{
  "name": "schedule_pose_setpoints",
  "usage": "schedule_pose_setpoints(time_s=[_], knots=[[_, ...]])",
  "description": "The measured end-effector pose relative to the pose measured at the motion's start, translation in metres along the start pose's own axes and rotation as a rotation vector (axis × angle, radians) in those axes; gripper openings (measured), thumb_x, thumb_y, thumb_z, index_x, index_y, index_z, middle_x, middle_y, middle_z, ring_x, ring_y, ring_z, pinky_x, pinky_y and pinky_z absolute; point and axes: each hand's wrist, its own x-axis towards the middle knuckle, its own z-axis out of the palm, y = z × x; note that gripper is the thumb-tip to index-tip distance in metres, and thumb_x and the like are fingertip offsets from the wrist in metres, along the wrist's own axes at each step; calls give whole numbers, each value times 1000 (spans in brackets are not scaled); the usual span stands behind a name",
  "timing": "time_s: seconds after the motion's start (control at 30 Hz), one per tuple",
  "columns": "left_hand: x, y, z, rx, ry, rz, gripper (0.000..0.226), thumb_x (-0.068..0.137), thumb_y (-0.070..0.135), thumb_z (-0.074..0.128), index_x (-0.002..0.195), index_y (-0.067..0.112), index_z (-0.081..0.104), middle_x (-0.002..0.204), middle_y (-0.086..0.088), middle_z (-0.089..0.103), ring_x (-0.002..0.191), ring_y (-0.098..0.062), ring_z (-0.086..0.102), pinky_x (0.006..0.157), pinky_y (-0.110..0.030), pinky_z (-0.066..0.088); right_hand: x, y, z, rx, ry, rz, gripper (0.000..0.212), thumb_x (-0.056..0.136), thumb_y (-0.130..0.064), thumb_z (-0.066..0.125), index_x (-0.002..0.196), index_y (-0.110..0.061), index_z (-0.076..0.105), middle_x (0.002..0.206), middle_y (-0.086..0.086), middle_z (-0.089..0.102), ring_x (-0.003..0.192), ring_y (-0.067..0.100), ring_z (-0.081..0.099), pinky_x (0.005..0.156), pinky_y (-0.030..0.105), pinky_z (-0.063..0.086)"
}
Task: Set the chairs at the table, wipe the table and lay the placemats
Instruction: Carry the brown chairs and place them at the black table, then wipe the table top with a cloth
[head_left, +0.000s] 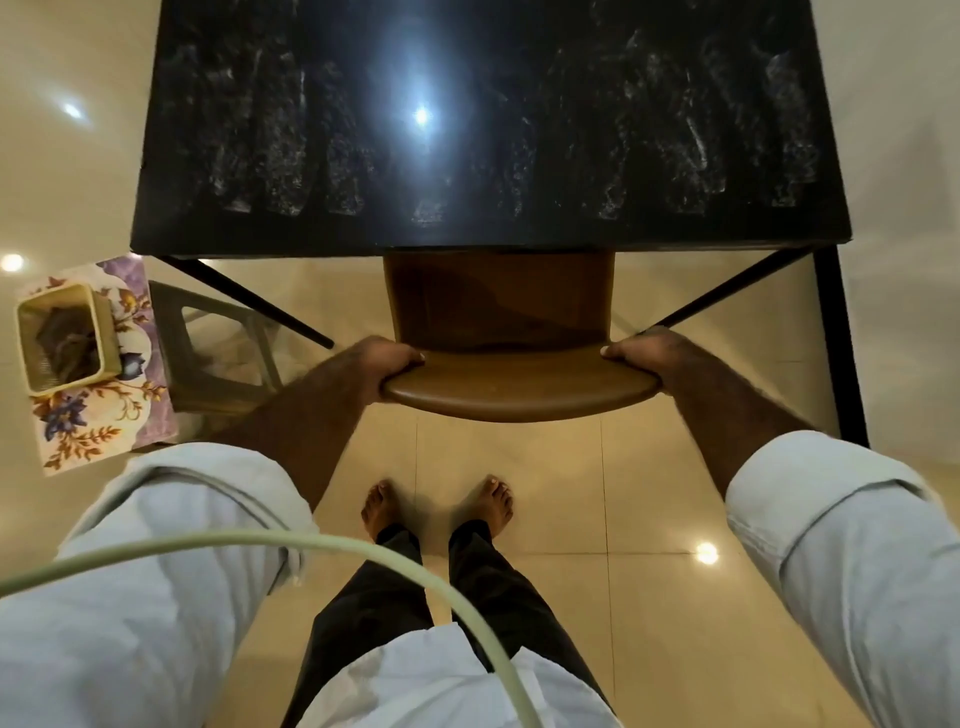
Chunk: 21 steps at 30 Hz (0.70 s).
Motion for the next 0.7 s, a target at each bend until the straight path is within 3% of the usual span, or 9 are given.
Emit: schedule_pose_setpoints(time_s=[0.03,0.1,0.23,0.37,0.53,0.7], knots=[[-5,2,-2,67,-4,41,25,104,33,74,116,11,68,103,-12,75,85,-23,76,57,-31,58,-3,-4,0,-66,11,-8,51,100,-39,79,134,-4,65,102,11,70,89,25,72,69,37,60],[-12,-1,-2,172,-27,114,32,101,42,75,118,17,66,111,-11,73,97,-26,74,71,-38,61,-7,-8,1,-197,16,-65,53,101,-44,78,137,-9,61,98,4,63,86,20,65,65,33,52],[-29,-13,5,307,-47,346,49,97,50,76,138,26,62,132,-6,69,116,-25,68,103,-48,59,-16,6,17,-462,71,-189,63,103,-59,67,148,-17,56,134,12,64,115,28,64,94,44,58],[-59,-17,1,686,147,539,84,97,67,68,165,24,42,163,-13,45,146,-36,49,116,-55,50,-21,23,36,-575,226,-246,66,103,-74,42,139,-22,60,134,12,63,120,34,63,100,55,58],[-93,-34,-14,793,262,629,90,97,67,65,169,24,31,169,-13,38,152,-38,40,118,-57,46,-91,13,49,-737,396,-338,72,104,-78,34,145,-23,54,150,16,56,139,44,51,109,59,49],[-112,-64,-36,826,455,674,98,100,75,53,174,23,13,182,-12,15,165,-38,22,126,-60,33,-131,-21,91,-815,456,-601,91,102,-82,33,172,-24,23,176,16,29,158,45,33,125,63,34]])
